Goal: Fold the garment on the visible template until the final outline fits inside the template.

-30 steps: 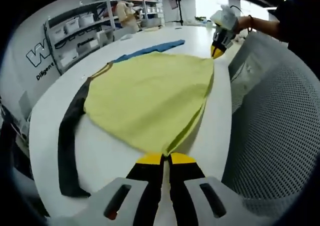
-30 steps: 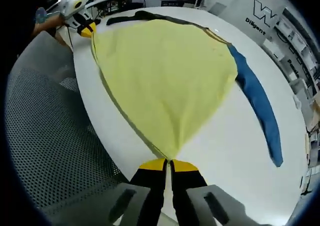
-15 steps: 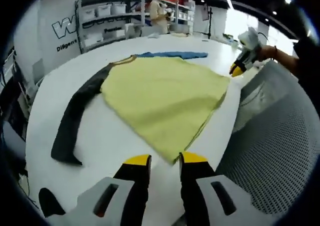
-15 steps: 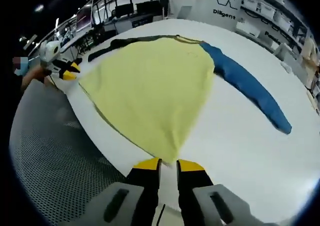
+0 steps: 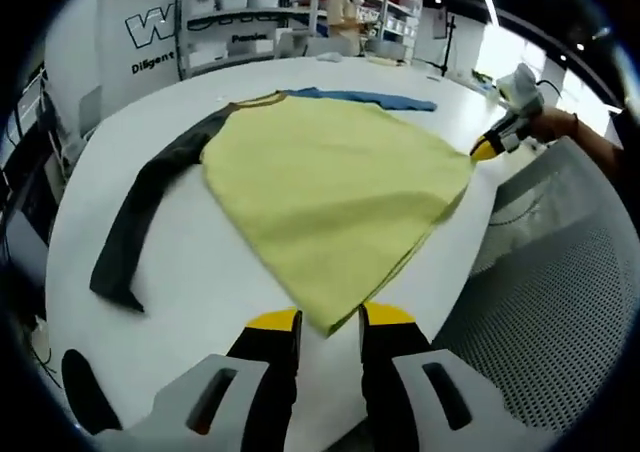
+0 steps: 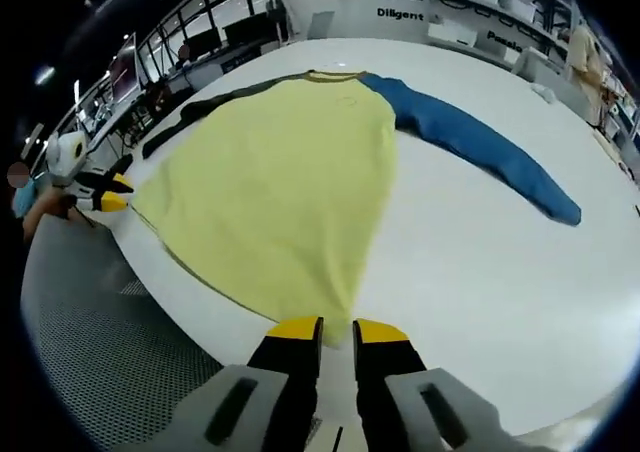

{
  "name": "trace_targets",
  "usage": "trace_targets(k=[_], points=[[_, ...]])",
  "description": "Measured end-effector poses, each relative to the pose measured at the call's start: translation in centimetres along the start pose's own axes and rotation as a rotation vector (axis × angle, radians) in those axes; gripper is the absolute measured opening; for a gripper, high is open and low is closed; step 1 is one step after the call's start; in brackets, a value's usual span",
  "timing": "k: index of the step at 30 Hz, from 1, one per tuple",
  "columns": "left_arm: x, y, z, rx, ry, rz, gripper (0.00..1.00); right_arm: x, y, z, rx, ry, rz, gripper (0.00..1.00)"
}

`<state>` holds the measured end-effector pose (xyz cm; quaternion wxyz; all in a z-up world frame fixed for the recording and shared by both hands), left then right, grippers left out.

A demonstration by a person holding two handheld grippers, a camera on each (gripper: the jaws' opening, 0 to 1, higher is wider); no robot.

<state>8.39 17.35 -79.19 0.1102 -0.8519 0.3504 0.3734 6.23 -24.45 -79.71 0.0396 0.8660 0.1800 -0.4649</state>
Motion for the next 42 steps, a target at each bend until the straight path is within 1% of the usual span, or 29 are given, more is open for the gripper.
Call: trace_targets(k=[2, 3, 8, 12, 16, 17, 18, 22, 23, 27, 31, 35, 38, 42], points=[[0.0, -0.3, 0.1, -0.005, -0.004, -0.011, 0.22, 0.1, 0.0, 0.0, -0.002, -0.003, 0.003, 0.06], [0.1, -0.3, 0.1, -0.028, -0.003, -0.003, 0.22, 0.2, 0.0, 0.0, -0.003, -0.004, 0.004, 0.06], [0.3, -0.2, 0.1, -0.049, -0.005, 0.015, 0.20, 0.2, -0.2, -0.1, -0.006, -0.007, 0.006, 0.06], [0.4, -0.1, 0.1, -0.056, -0.010, 0.019, 0.13, 0.2, -0.3, -0.1, -0.008, -0.008, 0.007, 0.04], [0.7, -0.2, 0.3, -0.069, -0.036, 0.023, 0.13, 0.3, -0.4, -0.4, -0.016, -0.014, 0.016, 0.03], [1.4, -0.4, 0.0, -0.127, -0.040, 0.027, 0.12, 0.4, -0.4, -0.4, -0.028, -0.028, 0.029, 0.03], [1.3, -0.3, 0.0, -0.114, -0.042, 0.024, 0.12, 0.6, -0.2, -0.3, -0.022, -0.041, 0.034, 0.03], [1.2, -0.2, 0.0, -0.113, -0.061, 0.015, 0.15, 0.6, -0.3, -0.3, -0.033, -0.049, 0.039, 0.03], [1.2, 0.0, -0.1, -0.080, -0.074, 0.009, 0.15, 0.7, -0.4, -0.3, -0.045, -0.056, 0.043, 0.03], [1.3, 0.2, -0.2, 0.010, -0.117, -0.021, 0.13, 0.7, -0.4, -0.4, -0.060, -0.063, 0.050, 0.03], [1.3, 0.2, -0.2, 0.035, -0.130, -0.029, 0.10, 0.7, -0.4, -0.4, -0.070, -0.064, 0.054, 0.03], [1.2, 0.0, -0.1, 0.028, -0.130, -0.030, 0.05, 0.7, -0.4, -0.4, -0.070, -0.063, 0.055, 0.01], [1.0, -0.2, 0.0, 0.004, -0.122, -0.024, 0.05, 0.6, -0.3, -0.4, -0.074, -0.066, 0.052, 0.00], [0.5, -0.5, 0.4, -0.022, -0.100, -0.012, 0.04, 0.4, -0.1, -0.4, -0.036, -0.059, 0.042, 0.00]])
Point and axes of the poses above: the point that each gripper's makers call its tool centre point, and the gripper's own axes: x roughly forward along the fingers, y roughly to its right, z roughly out of its underside, the point moved 8 cm from there along -x, roughly backward along the fingers, and after that the axes turned 2 degrees about y, right-handed, at the moved point
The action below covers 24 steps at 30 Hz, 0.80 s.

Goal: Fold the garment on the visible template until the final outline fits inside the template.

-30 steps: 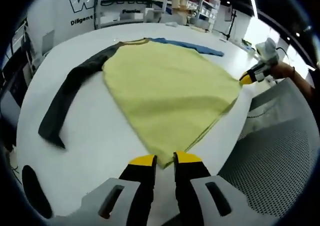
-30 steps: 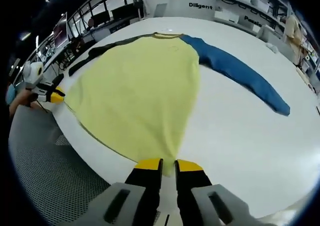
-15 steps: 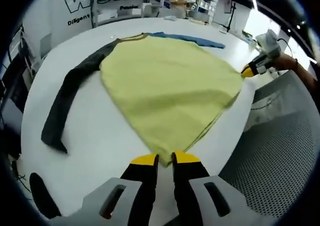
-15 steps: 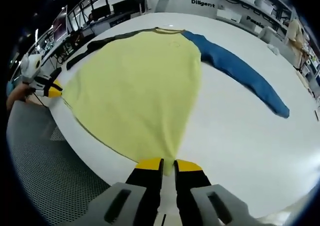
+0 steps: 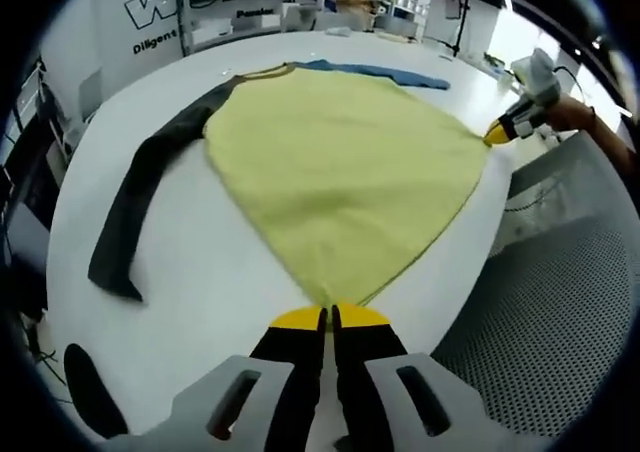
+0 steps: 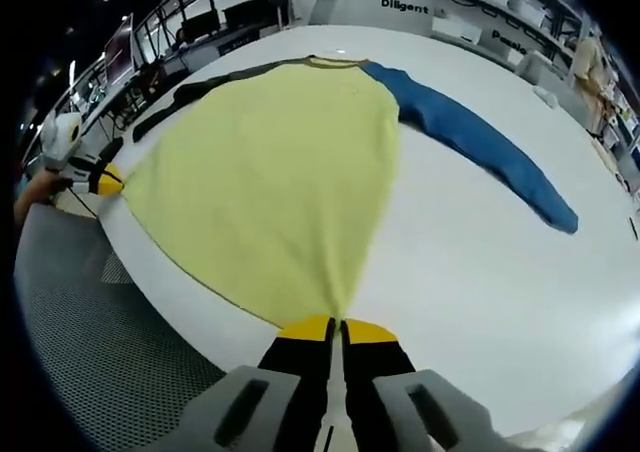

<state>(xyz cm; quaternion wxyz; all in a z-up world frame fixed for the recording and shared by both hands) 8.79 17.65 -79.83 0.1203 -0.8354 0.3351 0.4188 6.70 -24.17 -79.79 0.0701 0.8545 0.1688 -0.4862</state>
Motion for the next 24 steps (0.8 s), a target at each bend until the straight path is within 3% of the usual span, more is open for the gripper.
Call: trace_targets(k=[4, 9, 14, 24], points=[[-0.2, -0.4, 0.5, -0.054, 0.014, 0.017, 0.04, 0.0, -0.1, 0.2, -0.011, -0.006, -0.004, 0.00], [-0.3, -0.2, 1.1, -0.040, 0.011, 0.008, 0.04, 0.1, -0.1, 0.2, 0.001, -0.009, -0.003, 0.00], [-0.3, -0.4, 1.1, -0.088, 0.025, 0.010, 0.04, 0.1, 0.0, 0.2, 0.013, -0.013, -0.008, 0.00], [-0.3, -0.6, 1.5, -0.070, 0.024, -0.006, 0.04, 0.1, 0.1, 0.2, 0.007, -0.013, -0.013, 0.00]])
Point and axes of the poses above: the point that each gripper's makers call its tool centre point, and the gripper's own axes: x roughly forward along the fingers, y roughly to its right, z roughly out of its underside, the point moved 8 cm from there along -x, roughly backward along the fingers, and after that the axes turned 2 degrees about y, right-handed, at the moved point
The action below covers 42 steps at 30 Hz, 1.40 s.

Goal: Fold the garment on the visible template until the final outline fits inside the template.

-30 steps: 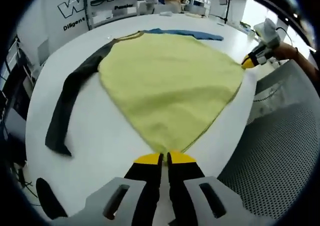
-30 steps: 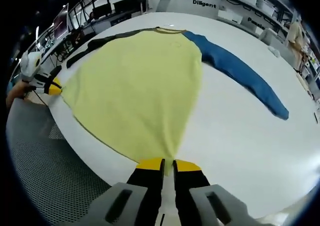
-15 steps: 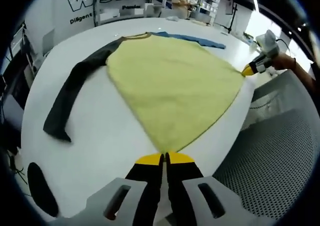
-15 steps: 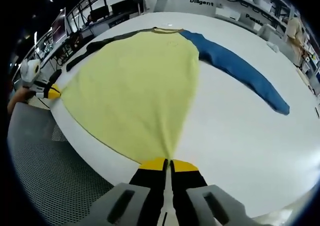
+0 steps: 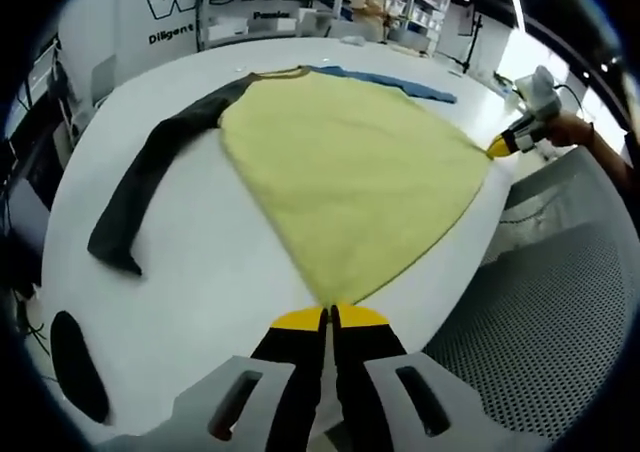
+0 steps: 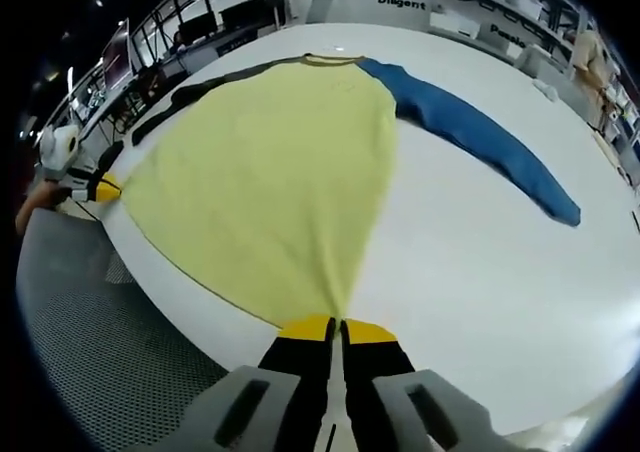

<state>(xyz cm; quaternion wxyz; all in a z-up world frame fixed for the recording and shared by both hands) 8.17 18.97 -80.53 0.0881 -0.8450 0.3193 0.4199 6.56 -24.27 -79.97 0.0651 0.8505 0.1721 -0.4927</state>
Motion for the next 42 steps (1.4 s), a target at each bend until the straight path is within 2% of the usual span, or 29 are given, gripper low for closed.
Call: trace_targets(k=[3, 5, 6, 7, 9, 10, 11, 13, 15, 17, 20, 23, 25, 28, 31, 33, 36, 42], points=[[0.0, 0.0, -0.1, 0.010, -0.003, 0.000, 0.04, 0.0, 0.0, 0.0, -0.023, -0.002, -0.001, 0.00], [0.0, 0.0, -0.3, 0.019, 0.016, 0.008, 0.06, 0.0, 0.0, -0.1, -0.009, 0.004, 0.000, 0.00], [-0.1, 0.0, -0.9, 0.027, 0.079, 0.013, 0.07, 0.0, 0.1, -0.1, 0.001, 0.012, -0.001, 0.00], [-0.2, -0.1, -1.1, 0.017, 0.099, 0.012, 0.09, -0.1, 0.1, -0.3, 0.007, 0.030, -0.003, 0.01], [-0.5, -0.4, -1.8, -0.013, 0.176, 0.024, 0.15, -0.5, 0.2, -1.1, 0.049, 0.121, -0.019, 0.06], [-0.7, -0.1, -2.1, -0.028, 0.200, 0.028, 0.17, -0.6, 0.2, -1.3, 0.059, 0.135, -0.023, 0.09], [-0.8, -0.2, -2.3, -0.033, 0.211, 0.030, 0.18, -0.9, 0.4, -1.9, 0.091, 0.183, -0.034, 0.11], [-1.0, 0.3, -2.5, -0.019, 0.212, 0.018, 0.22, -1.3, 0.7, -2.3, 0.097, 0.209, -0.039, 0.16], [-1.0, 0.4, -2.5, -0.019, 0.210, 0.004, 0.33, -1.7, 1.0, -2.9, 0.098, 0.243, -0.046, 0.21], [-1.0, 0.3, -2.5, -0.025, 0.212, -0.016, 0.45, -2.0, 1.1, -3.4, 0.142, 0.270, -0.069, 0.27], [-1.5, 0.7, -2.6, -0.036, 0.221, -0.027, 0.51, -2.2, 1.6, -4.0, 0.182, 0.292, -0.092, 0.33], [-1.9, 1.0, -2.8, -0.048, 0.243, -0.028, 0.61, -2.5, 2.3, -4.5, 0.212, 0.309, -0.077, 0.40], [-2.0, 1.2, -2.9, -0.051, 0.249, -0.040, 0.76, -2.6, 2.9, -4.8, 0.232, 0.317, -0.066, 0.47], [-2.0, 0.9, -2.9, -0.049, 0.262, -0.066, 0.88, -2.6, 4.5, -5.4, 0.308, 0.354, -0.038, 0.53], [-2.3, 0.7, -2.9, -0.044, 0.276, -0.063, 0.92, -2.5, 5.5, -5.5, 0.361, 0.368, -0.035, 0.58], [-2.7, 0.8, -3.4, -0.056, 0.309, -0.059, 0.96, -2.5, 7.0, -6.2, 0.410, 0.438, -0.041, 0.64], [-2.6, 1.1, -3.6, -0.059, 0.321, -0.054, 0.99, -2.5, 8.2, -6.5, 0.454, 0.458, -0.043, 0.73], [-2.5, 1.1, -3.6, -0.063, 0.308, -0.066, 0.99, -2.2, 11.4, -7.2, 0.451, 0.472, 0.022, 0.82]])
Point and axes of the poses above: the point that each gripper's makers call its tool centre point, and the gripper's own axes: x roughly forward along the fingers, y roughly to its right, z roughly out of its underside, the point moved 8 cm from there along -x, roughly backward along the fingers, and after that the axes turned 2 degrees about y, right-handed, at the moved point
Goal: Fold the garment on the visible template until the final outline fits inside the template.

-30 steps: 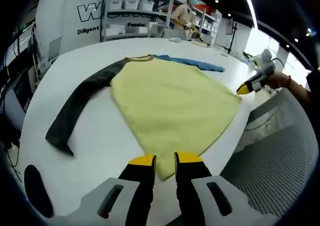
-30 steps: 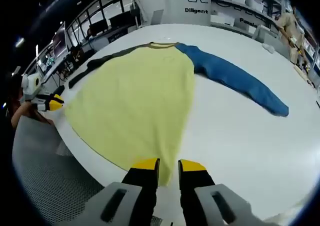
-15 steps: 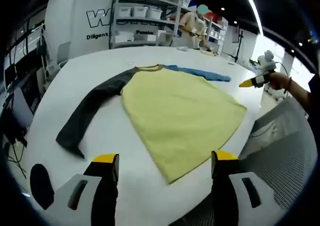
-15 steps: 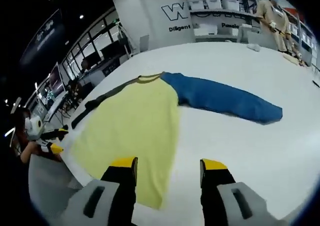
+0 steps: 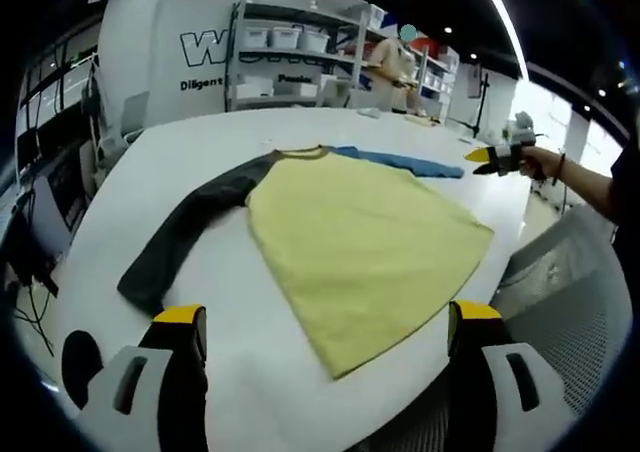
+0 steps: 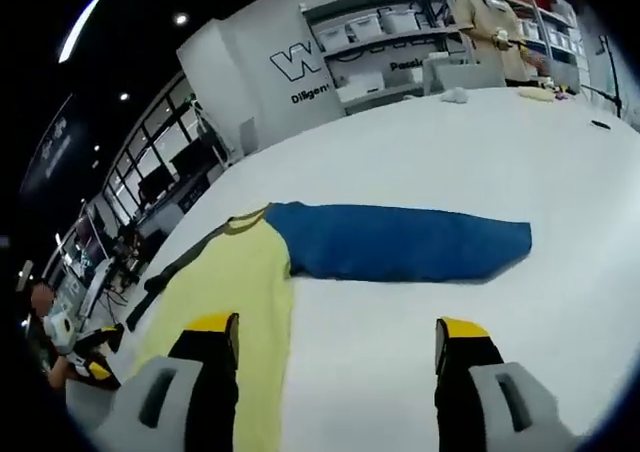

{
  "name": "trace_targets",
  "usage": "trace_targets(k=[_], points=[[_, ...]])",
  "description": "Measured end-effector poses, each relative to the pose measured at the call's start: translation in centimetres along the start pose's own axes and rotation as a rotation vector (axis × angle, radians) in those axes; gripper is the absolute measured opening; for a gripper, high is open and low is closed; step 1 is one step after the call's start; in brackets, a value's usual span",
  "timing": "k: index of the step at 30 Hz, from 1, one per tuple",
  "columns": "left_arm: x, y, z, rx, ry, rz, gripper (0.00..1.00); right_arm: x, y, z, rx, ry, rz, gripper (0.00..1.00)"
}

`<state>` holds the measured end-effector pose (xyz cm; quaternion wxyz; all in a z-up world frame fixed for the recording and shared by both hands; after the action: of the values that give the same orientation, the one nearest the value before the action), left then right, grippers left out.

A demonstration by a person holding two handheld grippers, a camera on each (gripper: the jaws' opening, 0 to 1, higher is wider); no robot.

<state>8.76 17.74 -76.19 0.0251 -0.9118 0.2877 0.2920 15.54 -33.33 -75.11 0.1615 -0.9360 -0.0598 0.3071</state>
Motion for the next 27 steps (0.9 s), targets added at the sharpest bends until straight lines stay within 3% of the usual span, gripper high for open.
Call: trace_targets(k=[4, 7, 10, 15, 16, 20, 24, 27], points=[[-0.2, 0.2, -0.2, -0.006, -0.002, -0.001, 0.99, 0.8, 3.1, -1.0, -0.070, 0.031, 0.146, 0.91], [-0.3, 0.5, -0.4, -0.028, 0.009, 0.000, 0.99, 1.5, 4.9, -1.2, -0.031, 0.022, 0.185, 0.90], [-0.4, 0.2, -0.4, -0.070, 0.029, -0.008, 0.99, 2.4, 8.2, -1.5, -0.118, 0.042, 0.350, 0.85], [-0.5, 0.1, -0.3, -0.052, 0.013, -0.035, 0.99, 3.7, 10.2, -1.6, -0.003, 0.084, 0.362, 0.73], [-0.5, 0.1, -0.3, -0.057, 0.017, -0.033, 0.99, 4.0, 11.0, -1.4, 0.019, 0.065, 0.386, 0.70], [-0.6, 0.1, -0.1, -0.069, 0.009, -0.045, 0.96, 4.5, 11.3, -1.7, -0.054, 0.047, 0.408, 0.53], [-0.5, 0.1, 0.0, -0.062, -0.004, -0.046, 0.95, 5.1, 11.4, -1.5, -0.029, 0.027, 0.416, 0.46], [-0.4, 0.0, 0.2, -0.046, -0.016, -0.054, 0.93, 5.4, 11.9, -1.2, -0.094, -0.016, 0.475, 0.37]])
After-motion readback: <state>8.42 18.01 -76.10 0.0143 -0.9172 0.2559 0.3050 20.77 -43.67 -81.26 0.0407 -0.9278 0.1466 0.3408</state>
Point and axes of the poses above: the point that each gripper's makers call its tool centre point, and the gripper's own axes: x roughly forward along the fingers, y roughly to its right, z roughly out of its underside, the point moved 8 cm from there along -x, roughly backward along the fingers, and after that the axes turned 2 degrees about y, right-handed, at the moved point
